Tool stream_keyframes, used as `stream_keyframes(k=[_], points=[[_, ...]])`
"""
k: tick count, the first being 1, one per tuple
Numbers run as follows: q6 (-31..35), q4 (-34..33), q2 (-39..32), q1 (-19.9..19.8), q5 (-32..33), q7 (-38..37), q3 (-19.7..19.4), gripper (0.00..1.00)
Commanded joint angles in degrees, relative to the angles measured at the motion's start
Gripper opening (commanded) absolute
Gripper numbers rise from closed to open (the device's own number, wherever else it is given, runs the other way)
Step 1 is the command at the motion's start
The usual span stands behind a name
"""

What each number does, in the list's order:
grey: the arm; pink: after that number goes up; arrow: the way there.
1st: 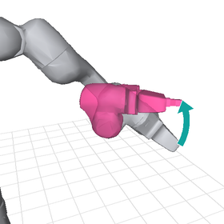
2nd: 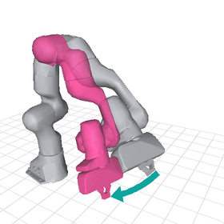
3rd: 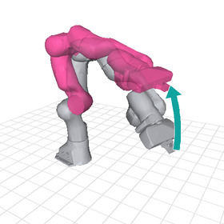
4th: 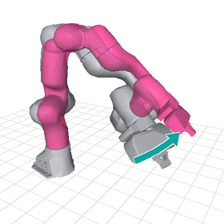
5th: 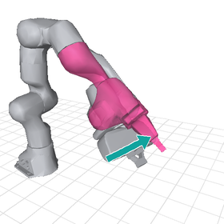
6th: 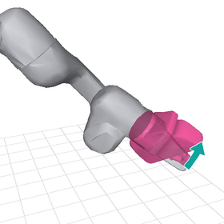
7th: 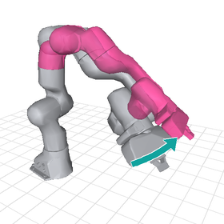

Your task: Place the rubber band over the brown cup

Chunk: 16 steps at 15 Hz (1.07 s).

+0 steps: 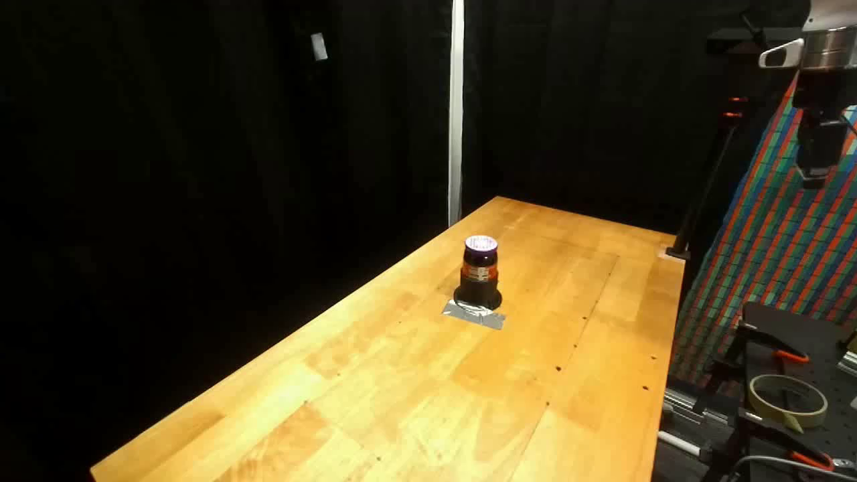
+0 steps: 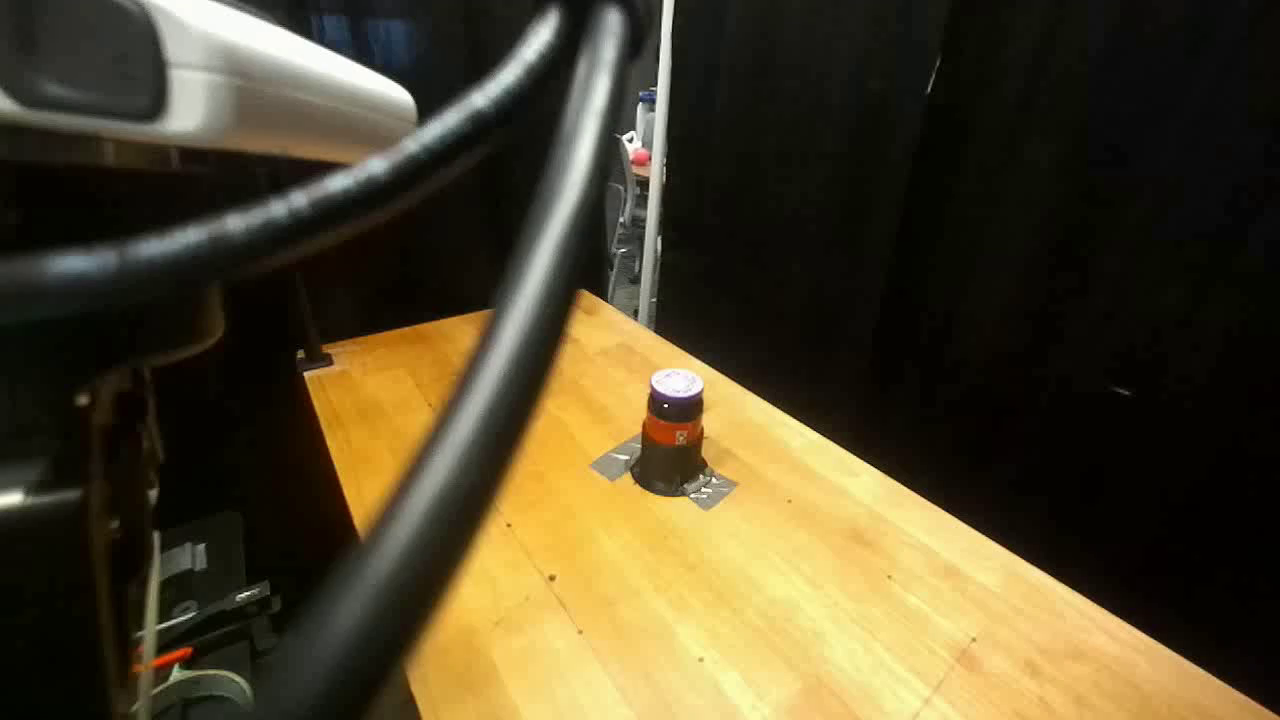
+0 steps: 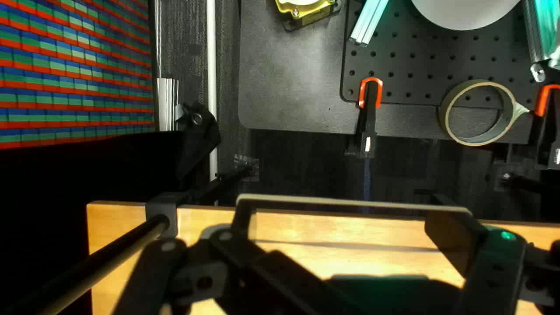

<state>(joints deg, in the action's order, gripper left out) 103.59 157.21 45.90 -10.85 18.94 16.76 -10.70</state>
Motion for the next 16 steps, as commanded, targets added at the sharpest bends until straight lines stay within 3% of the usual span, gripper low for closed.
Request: stream_keyframes(k=[1, 8, 16], points=[[-0.27, -0.11, 0.12, 0.78, 0.4, -0.45, -0.64, 1.0], [-0.26, -0.12, 0.12, 0.78, 0.4, -0.45, -0.64, 1.0], [4.22, -7.03, -13.27, 12.21, -10.18, -7.93, 7.86, 1.0]])
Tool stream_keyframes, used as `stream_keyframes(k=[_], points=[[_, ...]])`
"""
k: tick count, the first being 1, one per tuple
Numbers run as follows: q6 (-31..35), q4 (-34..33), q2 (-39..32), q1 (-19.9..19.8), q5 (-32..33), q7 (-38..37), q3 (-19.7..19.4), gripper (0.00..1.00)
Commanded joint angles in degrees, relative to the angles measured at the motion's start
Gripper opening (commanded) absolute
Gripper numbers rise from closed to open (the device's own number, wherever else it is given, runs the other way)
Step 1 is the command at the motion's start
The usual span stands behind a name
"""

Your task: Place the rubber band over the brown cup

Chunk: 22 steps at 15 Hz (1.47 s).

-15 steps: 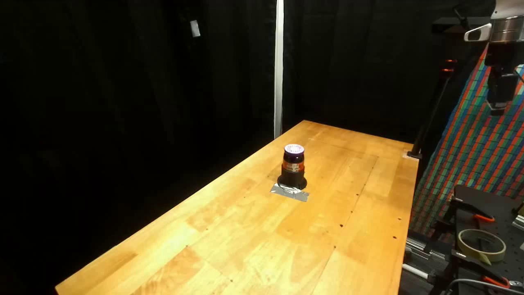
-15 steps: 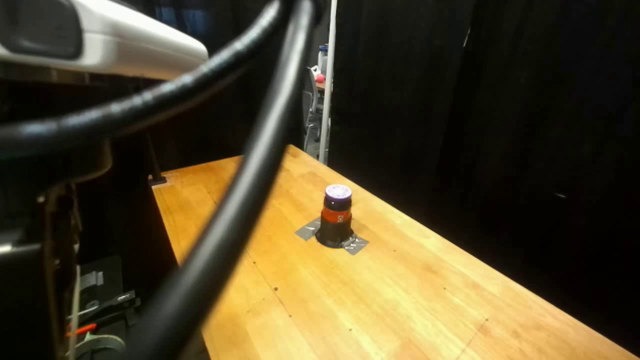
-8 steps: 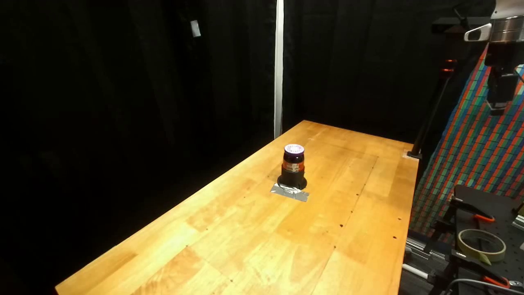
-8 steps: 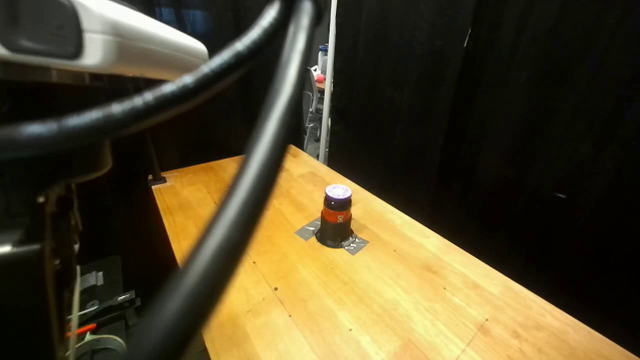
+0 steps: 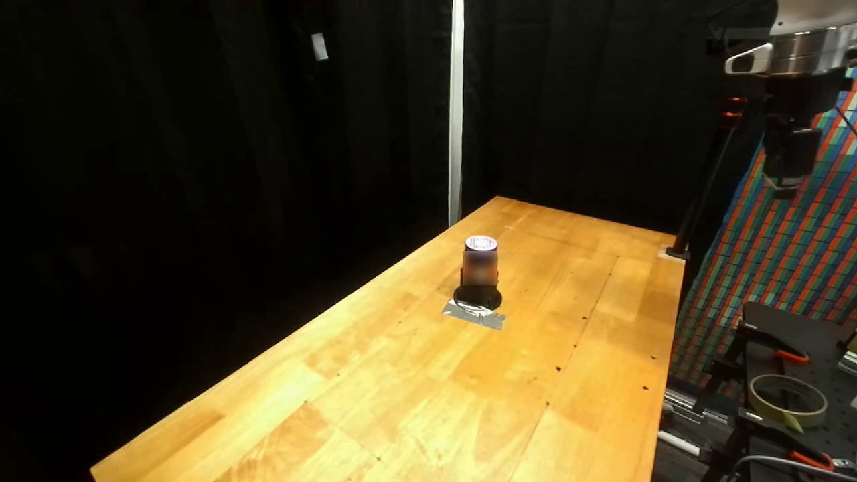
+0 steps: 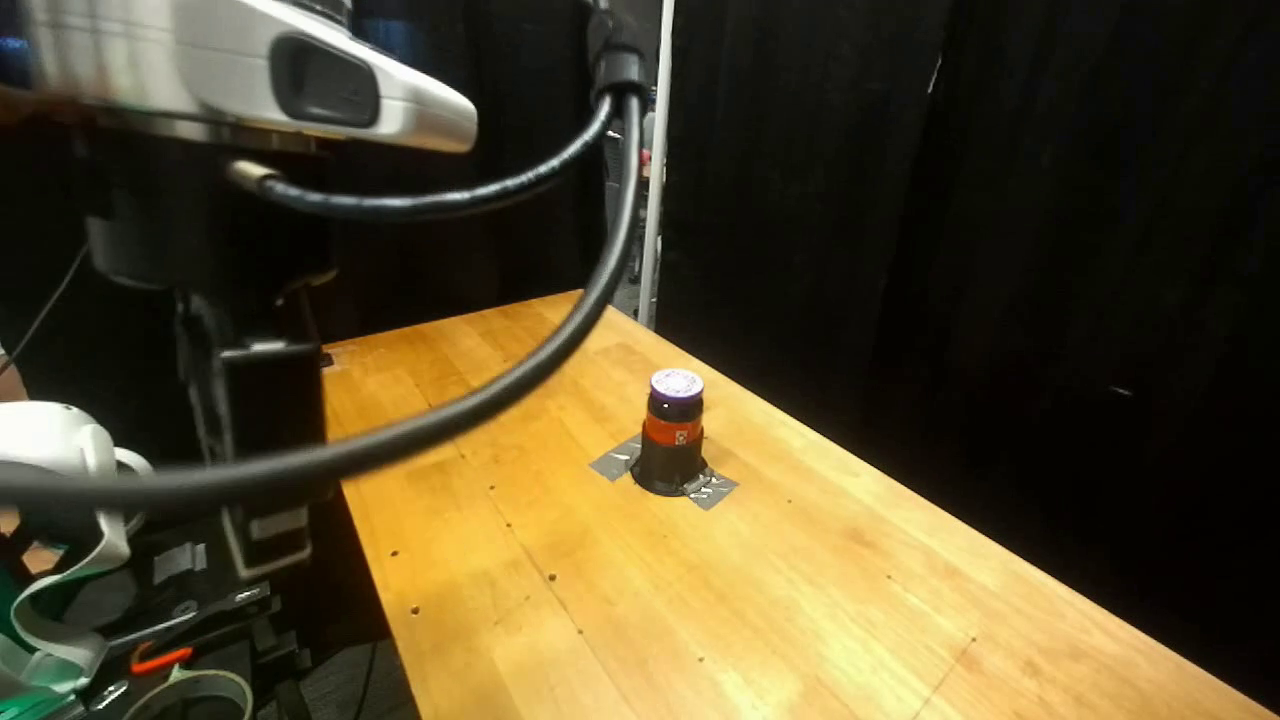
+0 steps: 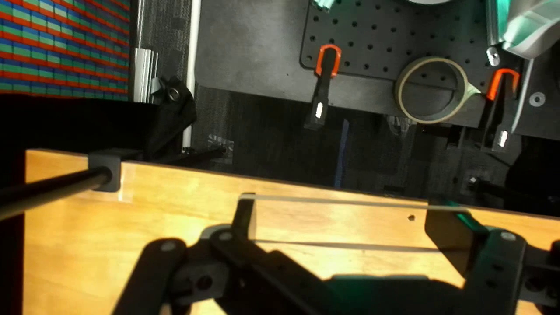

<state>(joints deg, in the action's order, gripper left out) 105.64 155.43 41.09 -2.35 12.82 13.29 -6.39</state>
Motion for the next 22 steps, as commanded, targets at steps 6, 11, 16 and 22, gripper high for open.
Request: stream_keyframes(k=[6, 11, 16, 22], points=[[16.1, -15.23, -24.63, 6.34, -9.86, -19.2, 11.36, 1.0], [28.47, -24.72, -38.33, 5.81, -3.93, -31.04, 15.22, 1.0], [37.28, -32.09, -48.43, 7.29, 5.58, -37.67, 13.3, 1.0], [45.35, -37.86, -56.9, 8.92, 7.98, -36.39, 9.34, 1.0]])
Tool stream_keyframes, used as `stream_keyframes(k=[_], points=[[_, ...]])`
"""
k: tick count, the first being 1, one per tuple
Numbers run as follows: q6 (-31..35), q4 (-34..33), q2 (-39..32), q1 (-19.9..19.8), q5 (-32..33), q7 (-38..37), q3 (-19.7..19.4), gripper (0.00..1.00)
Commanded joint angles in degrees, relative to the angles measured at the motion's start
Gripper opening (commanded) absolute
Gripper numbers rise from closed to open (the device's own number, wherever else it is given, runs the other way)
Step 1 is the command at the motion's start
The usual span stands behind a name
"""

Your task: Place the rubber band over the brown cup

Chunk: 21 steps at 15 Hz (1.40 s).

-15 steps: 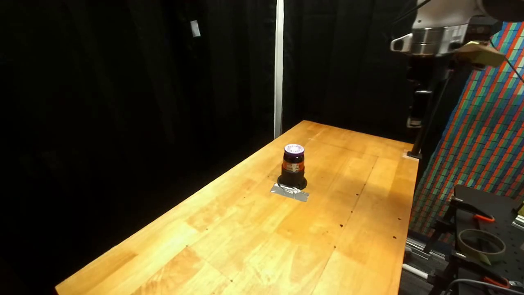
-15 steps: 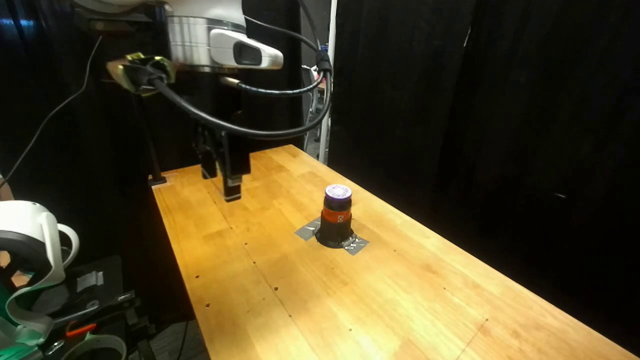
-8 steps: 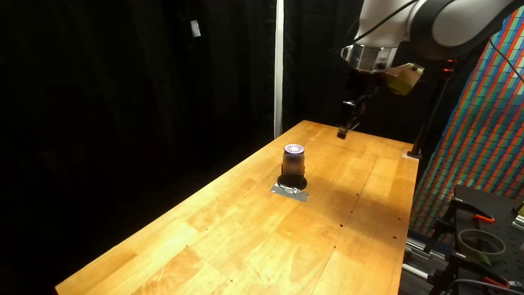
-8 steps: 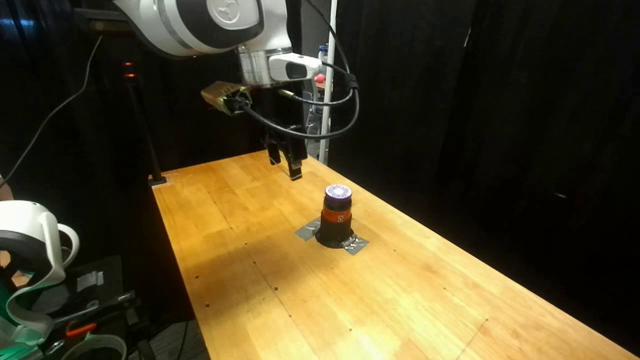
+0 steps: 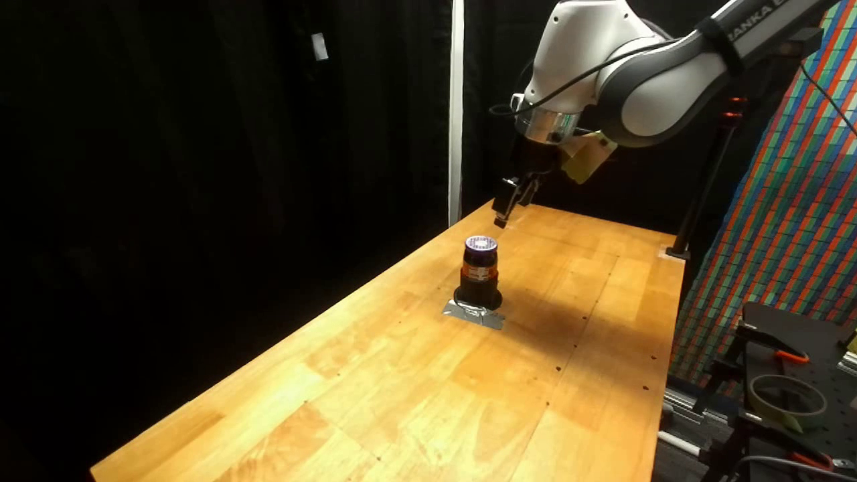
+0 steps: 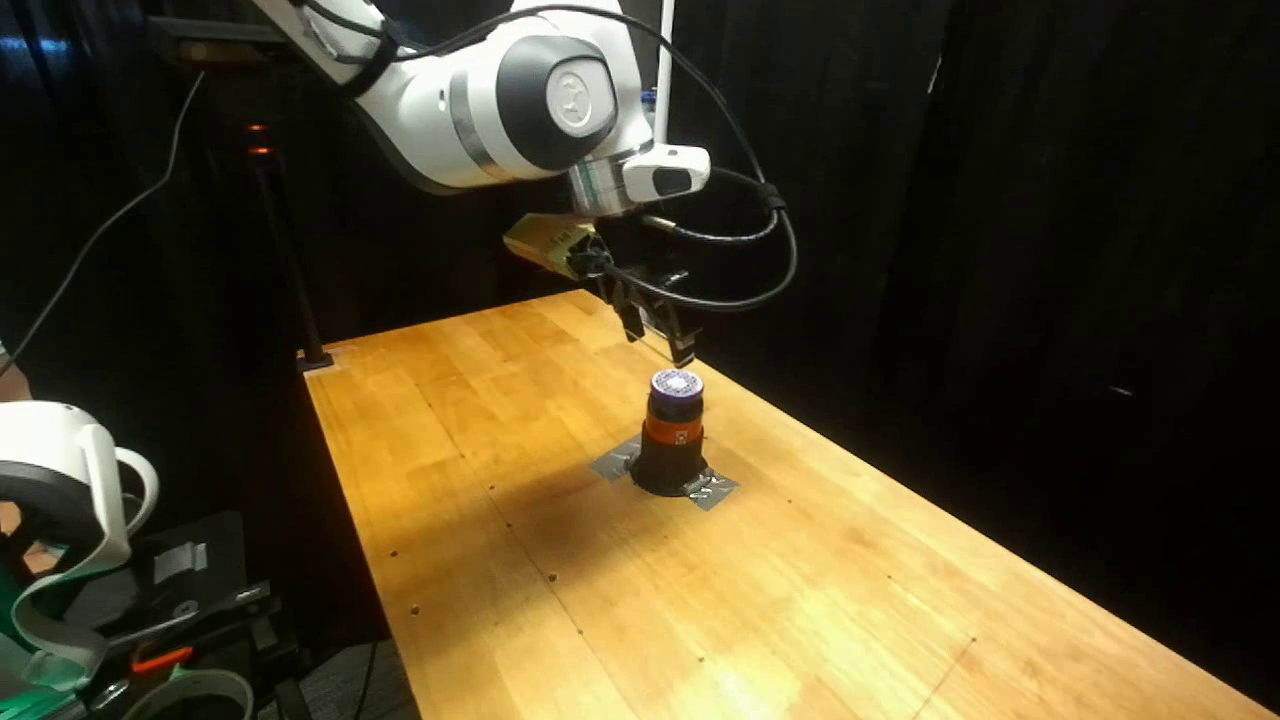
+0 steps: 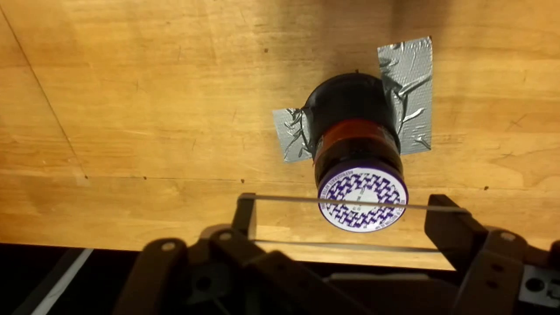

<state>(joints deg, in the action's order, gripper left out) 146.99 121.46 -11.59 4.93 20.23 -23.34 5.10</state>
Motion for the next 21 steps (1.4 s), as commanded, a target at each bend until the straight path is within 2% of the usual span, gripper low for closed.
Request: stream_keyframes(k=[1, 5, 8, 13, 17, 21], points=[[5.1, -4.63, -5.36, 1.92, -0.07, 0.91, -2.58, 1.0], [8.99, -7.51, -9.83, 3.35, -1.88, 1.71, -3.96, 1.0], [11.13, -9.8, -12.92, 5.51, -0.79, 0.74, -6.05, 1.0], [12.0, -12.96, -17.14, 8.15, -1.05, 0.98, -9.24, 1.0], [11.69, -14.35, -19.66, 8.41, -1.96, 1.64, -10.35, 1.0], [9.8, -14.06, -20.45, 7.28, -4.56, 4.3, -8.97, 1.0]])
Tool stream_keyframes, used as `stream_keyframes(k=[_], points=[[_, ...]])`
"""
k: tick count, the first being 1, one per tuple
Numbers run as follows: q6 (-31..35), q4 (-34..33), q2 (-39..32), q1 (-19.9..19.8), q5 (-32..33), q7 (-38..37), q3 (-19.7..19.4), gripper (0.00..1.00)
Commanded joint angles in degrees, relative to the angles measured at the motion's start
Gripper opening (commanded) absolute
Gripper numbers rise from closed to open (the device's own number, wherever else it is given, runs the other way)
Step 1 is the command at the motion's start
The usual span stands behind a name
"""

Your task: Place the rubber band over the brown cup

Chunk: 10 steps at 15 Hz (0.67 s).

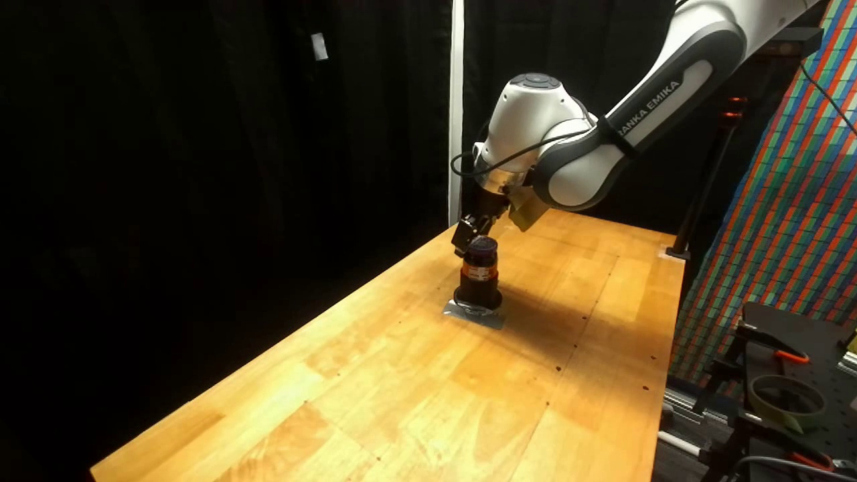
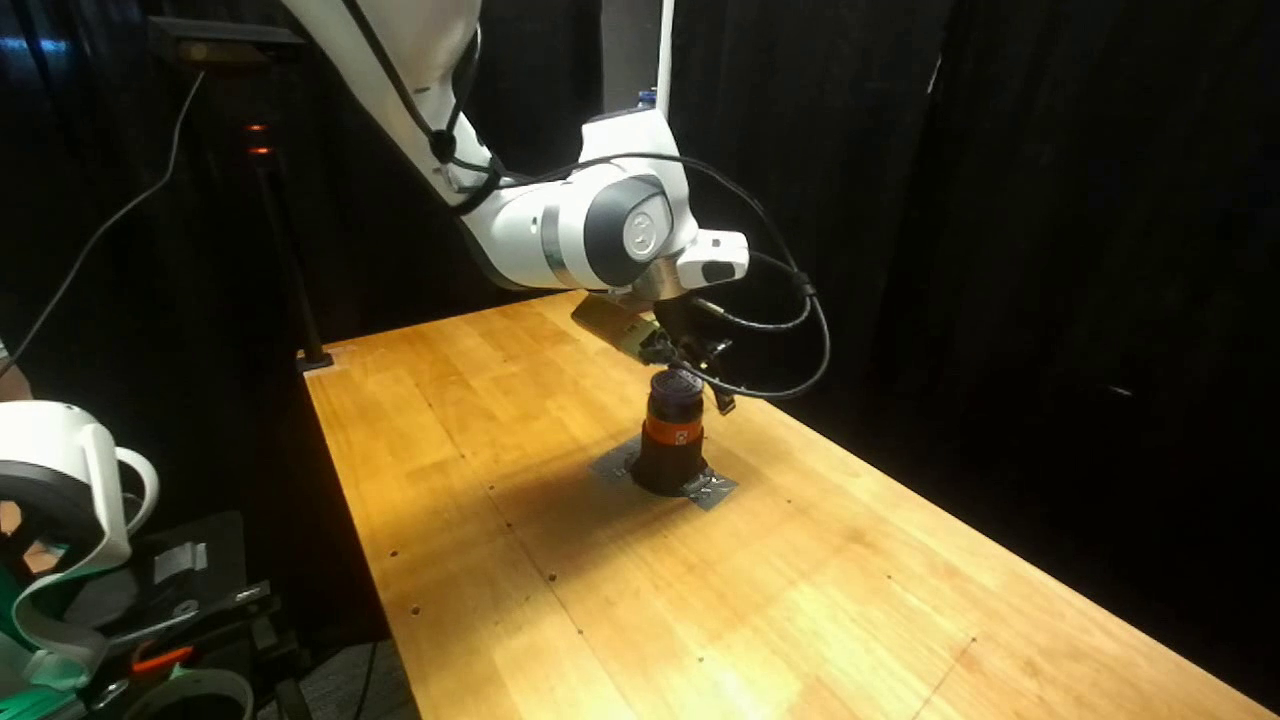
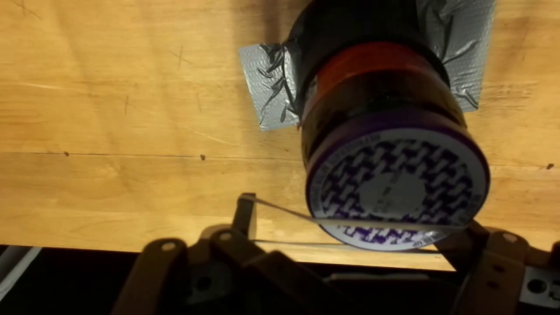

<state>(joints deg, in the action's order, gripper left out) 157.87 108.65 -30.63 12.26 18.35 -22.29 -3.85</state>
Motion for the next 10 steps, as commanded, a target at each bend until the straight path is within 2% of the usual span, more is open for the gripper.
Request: stream_keyframes(k=[1, 6, 10], points=[[-1.88, -0.6, -1.12, -0.27, -3.48, 4.22, 0.4, 1.0], [-7.05, 3.5, 2.57, -0.92, -6.67, 7.87, 1.64, 1.0], [-6.63, 6.62, 5.55, -0.59, -6.21, 7.08, 0.79, 1.0]])
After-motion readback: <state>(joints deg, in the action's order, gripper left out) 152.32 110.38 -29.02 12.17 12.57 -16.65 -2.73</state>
